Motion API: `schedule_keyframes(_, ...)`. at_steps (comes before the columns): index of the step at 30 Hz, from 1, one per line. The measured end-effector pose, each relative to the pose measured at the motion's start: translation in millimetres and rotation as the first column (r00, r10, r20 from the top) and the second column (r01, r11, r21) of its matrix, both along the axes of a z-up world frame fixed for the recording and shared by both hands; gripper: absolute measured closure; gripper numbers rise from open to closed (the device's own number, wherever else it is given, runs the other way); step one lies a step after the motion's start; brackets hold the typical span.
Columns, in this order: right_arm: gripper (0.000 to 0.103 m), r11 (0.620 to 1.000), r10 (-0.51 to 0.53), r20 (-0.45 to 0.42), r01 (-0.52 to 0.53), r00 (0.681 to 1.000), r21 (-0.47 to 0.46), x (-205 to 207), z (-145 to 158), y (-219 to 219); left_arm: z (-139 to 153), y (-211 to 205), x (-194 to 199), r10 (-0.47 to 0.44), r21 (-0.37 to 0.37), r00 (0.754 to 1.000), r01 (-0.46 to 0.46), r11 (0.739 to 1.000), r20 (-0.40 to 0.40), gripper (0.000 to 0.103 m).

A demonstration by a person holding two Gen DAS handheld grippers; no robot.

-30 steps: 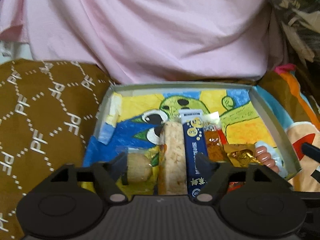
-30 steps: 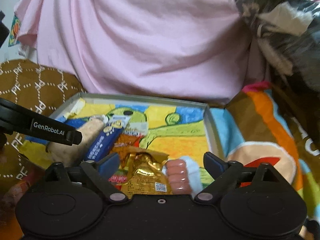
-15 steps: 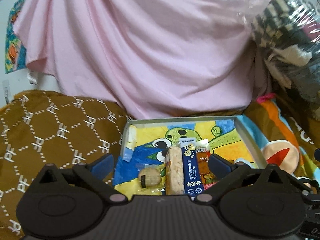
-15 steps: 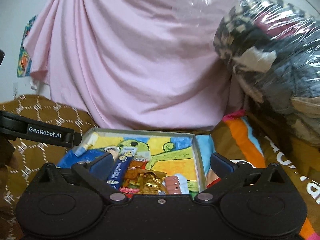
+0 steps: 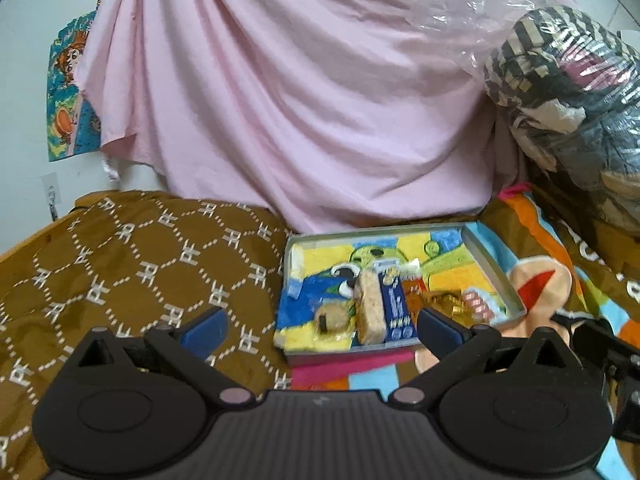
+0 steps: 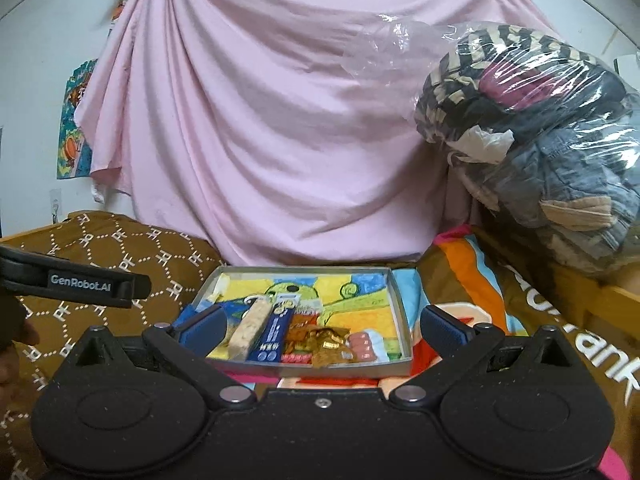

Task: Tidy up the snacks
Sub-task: 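Lift both tools out of the tray back over the remaining snacks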

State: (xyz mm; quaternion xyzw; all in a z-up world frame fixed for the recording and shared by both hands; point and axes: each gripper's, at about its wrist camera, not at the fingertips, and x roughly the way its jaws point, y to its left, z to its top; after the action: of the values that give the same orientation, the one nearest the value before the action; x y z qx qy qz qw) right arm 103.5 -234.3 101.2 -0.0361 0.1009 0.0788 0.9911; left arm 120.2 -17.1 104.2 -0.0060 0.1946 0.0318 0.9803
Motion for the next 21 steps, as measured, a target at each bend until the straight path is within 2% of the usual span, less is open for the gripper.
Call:
schedule_keyframes(11, 0.001, 0.999, -0.003, -0.131, -0.002, 0.991, -0.038, -45, -24, 17, -32, 3, -56, -0.008, 0.085, 0.994, 0.017, 0.996, -0.105, 0.000)
schedule_keyframes(21, 0.001, 0.997, 0.007, -0.262, -0.027, 0.965, -0.073, -64, -60, 30, -72, 11, -68, 0.003, 0.094, 0.970, 0.020, 0.995, -0.243, 0.000)
